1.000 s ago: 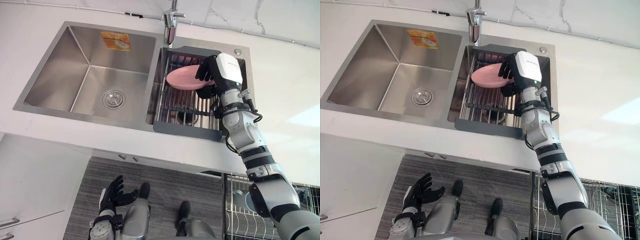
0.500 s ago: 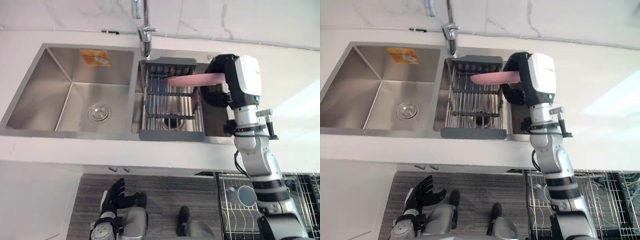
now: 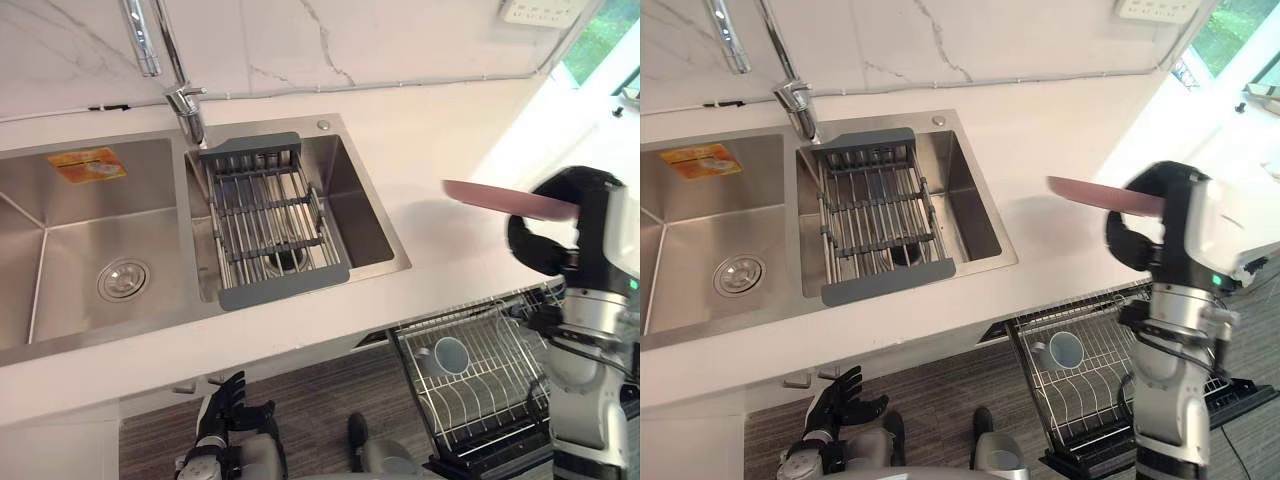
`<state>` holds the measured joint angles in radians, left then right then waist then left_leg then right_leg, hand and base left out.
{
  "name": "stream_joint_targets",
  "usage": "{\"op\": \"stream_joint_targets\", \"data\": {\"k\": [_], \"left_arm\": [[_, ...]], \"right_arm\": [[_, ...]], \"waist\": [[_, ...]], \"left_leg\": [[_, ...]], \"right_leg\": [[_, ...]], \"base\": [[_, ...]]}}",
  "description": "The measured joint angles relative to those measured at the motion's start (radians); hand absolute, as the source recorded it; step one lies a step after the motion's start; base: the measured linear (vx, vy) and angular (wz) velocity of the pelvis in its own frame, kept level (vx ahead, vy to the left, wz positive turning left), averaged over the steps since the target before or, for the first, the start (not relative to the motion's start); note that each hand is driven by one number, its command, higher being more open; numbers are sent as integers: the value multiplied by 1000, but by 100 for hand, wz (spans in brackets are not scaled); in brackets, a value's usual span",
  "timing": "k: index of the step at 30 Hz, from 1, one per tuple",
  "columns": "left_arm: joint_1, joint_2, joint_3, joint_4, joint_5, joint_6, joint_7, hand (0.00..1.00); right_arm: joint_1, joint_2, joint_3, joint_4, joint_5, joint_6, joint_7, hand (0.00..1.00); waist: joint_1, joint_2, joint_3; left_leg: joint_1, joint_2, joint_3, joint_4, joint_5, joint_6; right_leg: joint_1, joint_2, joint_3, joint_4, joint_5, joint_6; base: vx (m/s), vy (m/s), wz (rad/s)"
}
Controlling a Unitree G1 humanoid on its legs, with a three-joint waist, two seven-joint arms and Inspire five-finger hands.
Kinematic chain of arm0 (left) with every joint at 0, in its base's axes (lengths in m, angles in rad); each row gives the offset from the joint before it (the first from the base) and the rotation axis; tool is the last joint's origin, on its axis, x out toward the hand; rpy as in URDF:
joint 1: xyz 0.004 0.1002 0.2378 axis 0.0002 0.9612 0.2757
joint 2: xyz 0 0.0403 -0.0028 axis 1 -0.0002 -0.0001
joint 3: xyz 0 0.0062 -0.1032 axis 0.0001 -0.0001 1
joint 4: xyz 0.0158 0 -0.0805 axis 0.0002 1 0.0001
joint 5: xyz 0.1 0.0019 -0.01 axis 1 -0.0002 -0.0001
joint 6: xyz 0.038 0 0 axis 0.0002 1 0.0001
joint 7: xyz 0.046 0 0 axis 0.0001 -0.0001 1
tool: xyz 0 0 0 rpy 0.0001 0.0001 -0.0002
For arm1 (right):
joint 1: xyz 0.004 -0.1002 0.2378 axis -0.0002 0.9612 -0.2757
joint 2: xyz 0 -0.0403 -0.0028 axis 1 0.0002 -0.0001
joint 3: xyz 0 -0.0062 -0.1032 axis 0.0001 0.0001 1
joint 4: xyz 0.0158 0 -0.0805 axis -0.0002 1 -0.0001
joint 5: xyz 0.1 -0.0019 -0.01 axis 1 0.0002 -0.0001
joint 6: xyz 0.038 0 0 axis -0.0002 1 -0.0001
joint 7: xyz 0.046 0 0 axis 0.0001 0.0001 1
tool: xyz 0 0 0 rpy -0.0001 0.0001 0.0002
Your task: Walk over to the sink, pick up the cup, carry it to the dishwasher, place the cup inside the dishwasher, then close the dishwasher door
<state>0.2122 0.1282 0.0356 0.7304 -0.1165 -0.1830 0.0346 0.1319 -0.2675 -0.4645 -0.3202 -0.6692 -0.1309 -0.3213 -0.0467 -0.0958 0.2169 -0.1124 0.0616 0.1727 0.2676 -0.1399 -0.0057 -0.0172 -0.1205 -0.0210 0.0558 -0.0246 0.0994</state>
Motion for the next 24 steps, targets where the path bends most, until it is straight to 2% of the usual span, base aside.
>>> {"op": "stream_joint_targets", "data": {"k": [3, 6, 7, 9, 13, 17, 20, 24], "left_arm": [[1, -3, 11, 19, 0, 1, -4, 90], [3, -20, 28, 21, 11, 2, -13, 90], [6, -29, 34, 21, 21, 4, -14, 90], [10, -36, 34, 21, 21, 6, -15, 90], [7, -46, 33, 9, 22, 5, -14, 90], [-4, -59, 18, -13, 21, 5, -11, 90], [-16, -59, 5, -15, 21, 5, 6, 90], [-45, -58, -14, -16, 17, 4, 26, 90]], "right_arm": [[78, 45, -58, 43, -1, 21, -16, 30], [161, 130, -99, 81, -2, 75, -19, 30], [205, 164, -112, 81, -1, 104, -23, 30], [239, 191, -117, 81, 0, 130, -32, 30], [270, 216, -117, 104, 8, 153, -58, 30], [246, 217, -111, 179, 64, 172, -68, 30], [202, 217, -92, 217, 104, 177, -71, 30], [91, 205, -63, 277, 148, 195, -80, 30]], "waist": [[-7, 3, -19], [-11, 9, -23], [-11, 18, -28], [-8, 29, -34], [-2, 44, -30], [13, 68, -12], [35, 80, 21], [47, 99, 76]], "left_leg": [[-1, 1, 3, 7, -8, 2], [-2, 10, 5, 22, -22, 2], [-7, 15, 8, 33, -34, 3], [-9, 23, 20, 50, -52, -1], [-31, 35, 39, 88, -80, 16], [-90, 75, 80, 158, -85, 2], [-92, 74, 103, 161, -88, 2], [-120, 87, 156, 174, -92, 10]], "right_leg": [[-2, -1, 1, 6, 0, 0], [-2, 0, -12, 21, 0, 0], [-3, 0, -30, 28, -1, 1], [-3, -1, -59, 37, -4, -2], [-28, -11, -102, 88, -45, -9], [-86, -13, -128, 162, -77, -6], [-118, -19, -107, 192, -93, -6], [-187, -15, -56, 216, -93, -4]], "base": [[5, 16, -4], [-12, 0, -1], [-24, -9, -4], [-46, -11, -14], [-60, -17, 0], [-35, -15, 18], [-35, 18, -16], [0, 12, -37]]}}
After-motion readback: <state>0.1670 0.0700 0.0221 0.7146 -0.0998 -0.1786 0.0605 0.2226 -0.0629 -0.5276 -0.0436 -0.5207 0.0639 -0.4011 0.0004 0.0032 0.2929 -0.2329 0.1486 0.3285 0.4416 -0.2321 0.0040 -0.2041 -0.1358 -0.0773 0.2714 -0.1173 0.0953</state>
